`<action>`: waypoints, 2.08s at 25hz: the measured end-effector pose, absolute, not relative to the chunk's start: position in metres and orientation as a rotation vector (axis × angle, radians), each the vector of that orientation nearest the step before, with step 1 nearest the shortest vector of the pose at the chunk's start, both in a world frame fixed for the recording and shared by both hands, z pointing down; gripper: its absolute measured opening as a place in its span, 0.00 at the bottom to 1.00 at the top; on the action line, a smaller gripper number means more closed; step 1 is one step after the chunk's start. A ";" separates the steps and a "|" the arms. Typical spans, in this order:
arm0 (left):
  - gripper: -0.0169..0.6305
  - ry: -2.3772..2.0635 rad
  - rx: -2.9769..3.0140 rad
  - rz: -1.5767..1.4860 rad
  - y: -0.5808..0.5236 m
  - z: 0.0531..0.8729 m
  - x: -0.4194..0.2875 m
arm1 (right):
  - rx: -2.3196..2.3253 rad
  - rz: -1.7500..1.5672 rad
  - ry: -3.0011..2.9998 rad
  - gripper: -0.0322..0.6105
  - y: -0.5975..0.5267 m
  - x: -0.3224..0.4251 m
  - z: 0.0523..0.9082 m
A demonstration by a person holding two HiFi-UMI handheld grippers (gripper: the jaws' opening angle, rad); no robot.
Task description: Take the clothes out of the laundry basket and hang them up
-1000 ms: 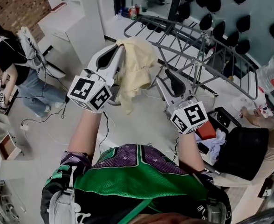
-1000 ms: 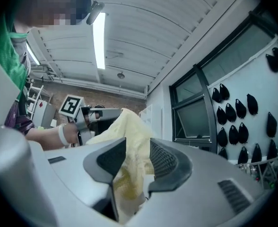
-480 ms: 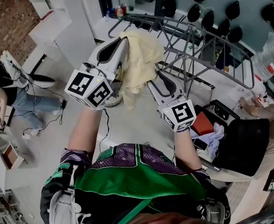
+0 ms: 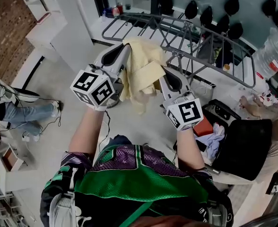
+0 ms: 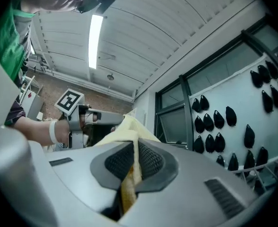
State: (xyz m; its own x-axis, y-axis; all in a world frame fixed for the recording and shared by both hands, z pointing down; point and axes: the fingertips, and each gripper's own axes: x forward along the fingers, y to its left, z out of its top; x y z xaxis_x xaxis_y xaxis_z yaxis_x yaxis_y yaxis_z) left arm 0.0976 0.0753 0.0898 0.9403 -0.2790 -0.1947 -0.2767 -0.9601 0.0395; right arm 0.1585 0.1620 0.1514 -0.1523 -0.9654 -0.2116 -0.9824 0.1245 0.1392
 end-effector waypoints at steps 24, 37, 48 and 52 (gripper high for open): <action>0.18 -0.329 3.008 -0.055 -0.094 0.211 0.157 | -2.101 0.418 2.261 0.07 -0.010 0.237 0.107; 0.28 -0.109 2.968 -0.123 -0.211 0.206 0.135 | -2.233 0.373 2.224 0.07 -0.163 0.271 0.092; 0.31 0.206 2.998 0.039 -0.208 0.235 0.172 | -2.312 0.353 2.143 0.07 -0.239 0.286 0.080; 0.37 0.342 2.938 0.127 -0.186 0.268 0.221 | -2.331 0.331 2.112 0.07 -0.248 0.289 0.073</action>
State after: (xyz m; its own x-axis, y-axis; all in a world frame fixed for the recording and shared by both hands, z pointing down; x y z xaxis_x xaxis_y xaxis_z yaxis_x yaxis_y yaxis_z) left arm 0.2207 -0.1863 0.2683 0.9698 0.2353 0.0638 0.2199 -0.9572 0.1881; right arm 0.2894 -0.2482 0.0732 0.0861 -0.9864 -0.1399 -0.9820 -0.1077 0.1552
